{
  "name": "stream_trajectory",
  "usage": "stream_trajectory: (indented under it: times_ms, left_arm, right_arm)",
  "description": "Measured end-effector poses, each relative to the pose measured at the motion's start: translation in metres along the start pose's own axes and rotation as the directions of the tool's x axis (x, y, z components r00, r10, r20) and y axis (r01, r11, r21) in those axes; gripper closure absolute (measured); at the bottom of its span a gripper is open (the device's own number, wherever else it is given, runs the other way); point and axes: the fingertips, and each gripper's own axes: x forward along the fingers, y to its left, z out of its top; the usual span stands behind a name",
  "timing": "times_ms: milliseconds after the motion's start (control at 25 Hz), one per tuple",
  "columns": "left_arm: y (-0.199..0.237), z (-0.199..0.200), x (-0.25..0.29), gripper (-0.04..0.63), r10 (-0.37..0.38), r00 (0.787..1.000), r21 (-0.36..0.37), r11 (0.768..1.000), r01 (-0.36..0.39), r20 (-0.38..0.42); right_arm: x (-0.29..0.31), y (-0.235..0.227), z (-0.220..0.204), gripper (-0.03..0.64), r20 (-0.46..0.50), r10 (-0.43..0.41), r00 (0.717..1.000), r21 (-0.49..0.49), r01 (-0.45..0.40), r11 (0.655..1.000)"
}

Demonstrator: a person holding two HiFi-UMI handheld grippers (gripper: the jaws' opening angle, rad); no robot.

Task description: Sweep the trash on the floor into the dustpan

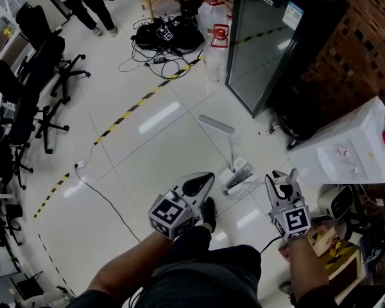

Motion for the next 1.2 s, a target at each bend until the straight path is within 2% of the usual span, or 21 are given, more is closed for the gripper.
stream_trajectory:
  times_ms: [200, 360, 560, 720, 840, 1000, 1200]
  left_arm:
    - [-0.037, 0.015, 0.020, 0.589, -0.099, 0.995, 0.021, 0.995, 0.099, -0.017]
    - [-0.079, 0.035, 0.032, 0.589, -0.184, 0.983, 0.049, 0.982, 0.185, -0.019]
    - [-0.148, 0.067, 0.053, 0.589, -0.269, 0.963, 0.087, 0.960, 0.267, 0.006]
    - [-0.212, 0.085, 0.054, 0.589, -0.364, 0.931, 0.133, 0.924, 0.358, 0.028]
    - [-0.256, 0.094, 0.056, 0.589, -0.392, 0.919, 0.147, 0.912, 0.382, 0.042]
    - [-0.320, 0.104, 0.055, 0.589, -0.453, 0.890, 0.159, 0.884, 0.440, 0.056]
    - [-0.401, 0.114, 0.052, 0.589, -0.456, 0.888, 0.178, 0.880, 0.440, 0.056]
  right_arm:
    - [-0.055, -0.007, 0.021, 0.529, 0.005, -0.101, 0.995, 0.015, 0.101, 0.995]
    - [-0.113, -0.017, 0.056, 0.529, 0.052, -0.233, 0.971, 0.075, 0.228, 0.971]
    - [-0.199, -0.036, 0.090, 0.529, 0.112, -0.367, 0.924, 0.133, 0.352, 0.927]
    - [-0.271, -0.041, 0.106, 0.530, 0.153, -0.474, 0.867, 0.177, 0.448, 0.877]
    - [-0.327, -0.043, 0.123, 0.531, 0.191, -0.521, 0.832, 0.188, 0.490, 0.851]
    - [-0.401, -0.047, 0.130, 0.531, 0.180, -0.596, 0.782, 0.221, 0.559, 0.799]
    - [-0.493, -0.050, 0.139, 0.531, 0.184, -0.645, 0.741, 0.241, 0.603, 0.761]
